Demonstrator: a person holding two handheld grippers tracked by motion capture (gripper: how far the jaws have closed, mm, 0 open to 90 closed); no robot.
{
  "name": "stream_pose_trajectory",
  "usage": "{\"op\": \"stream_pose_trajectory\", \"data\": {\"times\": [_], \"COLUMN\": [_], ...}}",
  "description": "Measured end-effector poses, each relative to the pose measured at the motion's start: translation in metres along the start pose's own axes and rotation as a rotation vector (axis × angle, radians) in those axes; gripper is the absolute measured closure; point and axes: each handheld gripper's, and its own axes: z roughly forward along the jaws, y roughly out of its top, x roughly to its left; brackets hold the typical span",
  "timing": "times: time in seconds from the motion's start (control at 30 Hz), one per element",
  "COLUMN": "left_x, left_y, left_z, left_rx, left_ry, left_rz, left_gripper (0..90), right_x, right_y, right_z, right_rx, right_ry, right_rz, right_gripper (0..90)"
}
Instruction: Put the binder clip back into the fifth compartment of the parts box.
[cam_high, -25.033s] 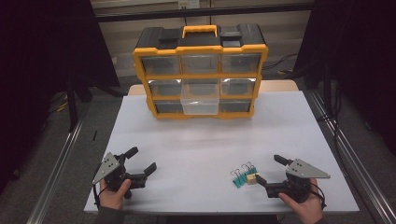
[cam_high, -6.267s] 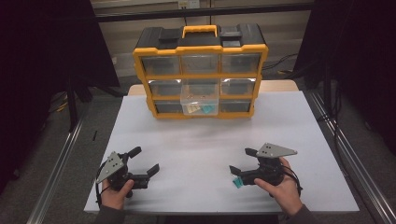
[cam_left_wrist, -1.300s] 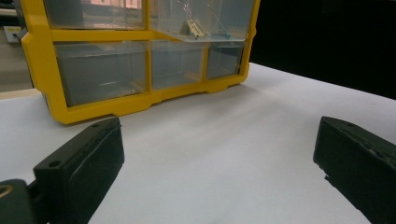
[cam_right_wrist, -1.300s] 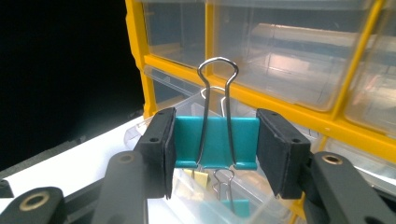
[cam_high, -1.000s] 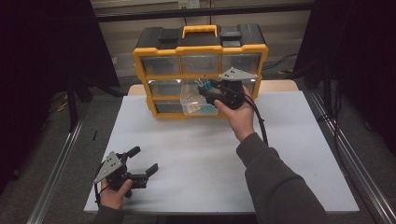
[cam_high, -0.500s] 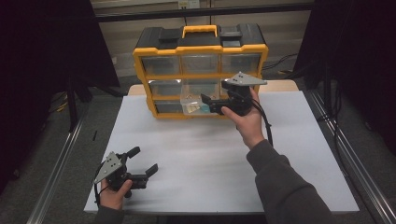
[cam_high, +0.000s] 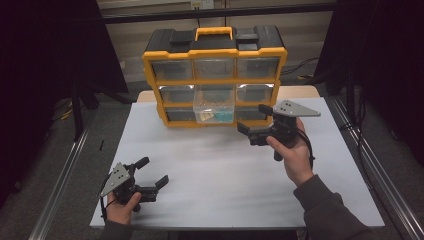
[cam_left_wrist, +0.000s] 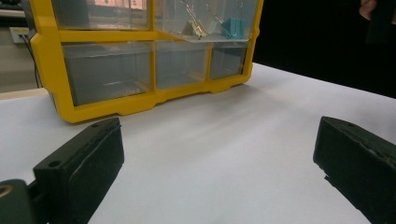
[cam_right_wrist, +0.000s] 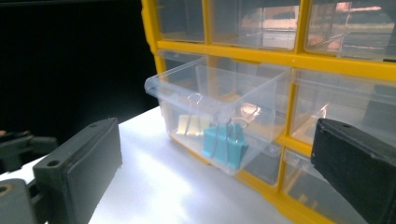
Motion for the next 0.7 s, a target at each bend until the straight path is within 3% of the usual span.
{"op": "stream_pose_trajectory", "data": {"times": [0.03, 0.13, 0.27, 0.3, 0.33, 0.37, 0.4, 0.43, 0.5, 0.53, 0.57, 0.7], "left_x": [-0.002, 0.000, 0.000, -0.001, -0.001, 0.001, -0.002, -0.002, 0.001, 0.001, 0.000, 0.000], "left_y": [0.000, 0.000, 0.000, 0.000, 0.000, 0.000, 0.000, 0.000, 0.000, 0.000, 0.000, 0.000], "left_z": [0.001, 0.000, 0.000, 0.001, 0.000, -0.001, 0.000, 0.001, -0.001, -0.001, 0.000, -0.001], "left_rx": [-0.012, 0.002, 0.006, -0.007, -0.009, 0.011, -0.011, -0.013, 0.020, 0.021, 0.005, 0.014], "left_ry": [-0.001, -0.003, -0.011, -0.011, -0.011, -0.013, -0.009, -0.009, -0.015, -0.013, -0.010, -0.012], "left_rz": [-0.023, 0.005, 0.006, -0.015, -0.012, 0.015, -0.018, -0.020, 0.027, 0.029, 0.005, 0.018], "left_gripper": [1.9, 1.9, 1.9, 1.9, 1.9, 1.9, 1.9, 1.9, 1.9, 1.9, 1.9, 1.9], "right_x": [0.000, 0.001, 0.000, 0.000, 0.000, -0.001, -0.001, -0.002, -0.003, -0.003, -0.004, -0.005], "right_y": [-0.002, -0.012, -0.024, -0.027, -0.030, -0.033, -0.036, -0.039, -0.045, -0.048, -0.052, -0.065], "right_z": [-0.003, -0.016, -0.029, -0.033, -0.036, -0.039, -0.042, -0.046, -0.052, -0.056, -0.059, -0.069], "right_rx": [0.002, -0.002, 0.002, -0.002, -0.007, -0.005, -0.006, -0.010, -0.008, -0.013, -0.015, -0.013], "right_ry": [0.003, 0.004, -0.008, -0.011, -0.012, -0.021, -0.021, -0.025, -0.027, -0.028, -0.030, -0.045], "right_rz": [-0.004, 0.000, -0.005, -0.001, -0.002, -0.001, 0.003, 0.005, 0.003, 0.006, 0.010, 0.022], "right_gripper": [1.7, 1.8, 1.8, 1.7, 1.8, 1.7, 1.7, 1.7, 1.6, 1.6, 1.6, 1.6]}}
